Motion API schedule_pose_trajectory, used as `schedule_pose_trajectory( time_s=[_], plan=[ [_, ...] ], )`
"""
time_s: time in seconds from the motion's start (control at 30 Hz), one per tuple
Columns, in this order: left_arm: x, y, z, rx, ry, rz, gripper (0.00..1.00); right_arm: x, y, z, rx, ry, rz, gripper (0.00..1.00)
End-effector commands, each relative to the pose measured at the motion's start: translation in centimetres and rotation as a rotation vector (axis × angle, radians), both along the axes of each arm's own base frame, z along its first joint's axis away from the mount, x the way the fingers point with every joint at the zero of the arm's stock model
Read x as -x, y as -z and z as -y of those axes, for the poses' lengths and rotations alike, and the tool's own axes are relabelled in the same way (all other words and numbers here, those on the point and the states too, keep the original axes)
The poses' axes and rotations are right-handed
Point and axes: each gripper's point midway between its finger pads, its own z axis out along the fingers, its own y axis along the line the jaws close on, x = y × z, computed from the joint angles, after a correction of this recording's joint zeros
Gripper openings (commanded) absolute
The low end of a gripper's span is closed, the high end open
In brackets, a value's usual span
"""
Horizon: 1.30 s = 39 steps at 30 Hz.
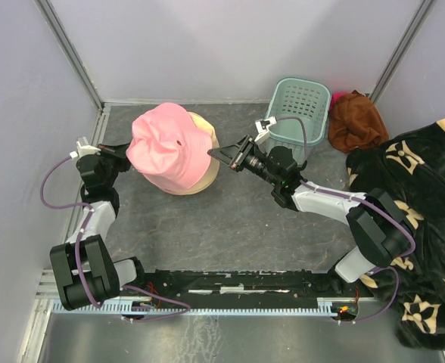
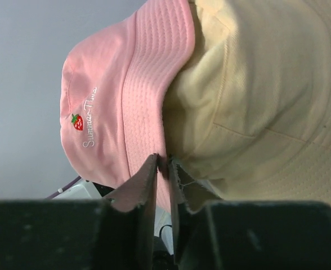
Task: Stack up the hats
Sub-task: Stack the hat on the hat.
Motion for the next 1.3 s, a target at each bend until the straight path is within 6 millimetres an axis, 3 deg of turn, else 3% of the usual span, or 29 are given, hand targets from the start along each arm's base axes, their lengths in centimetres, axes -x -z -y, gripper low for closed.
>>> schedule_pose_trajectory(
  time_s=[0.0,0.17,0.43,0.63,0.9,1.27],
  plan=[
    [-0.3,-3.9,0.3,-0.061,0.025,0.101,0.03,0.5,-5.2,-0.6,-0.057,-0.033,0.124,0.15],
    [-0.1,-5.6,0.0,-0.069,0.003,0.134,0.03,0.3,-7.0,-0.9,-0.058,-0.032,0.160,0.01],
    [0.0,-9.0,-0.3,-0.059,-0.025,0.211,0.03,-1.2,-8.9,-1.3,-0.058,-0.021,0.196,0.01],
    [-0.6,-10.6,0.1,-0.051,0.008,0.239,0.03,-3.0,-9.6,0.2,-0.080,0.029,0.197,0.01],
    [-1.2,-10.4,1.4,-0.118,0.064,0.193,0.03,-5.3,-6.4,3.1,-0.095,0.122,0.120,0.01],
    [-2.9,-8.2,4.1,-0.213,0.155,0.099,0.03,-7.5,-1.1,3.9,-0.077,0.171,0.011,0.01]
  ],
)
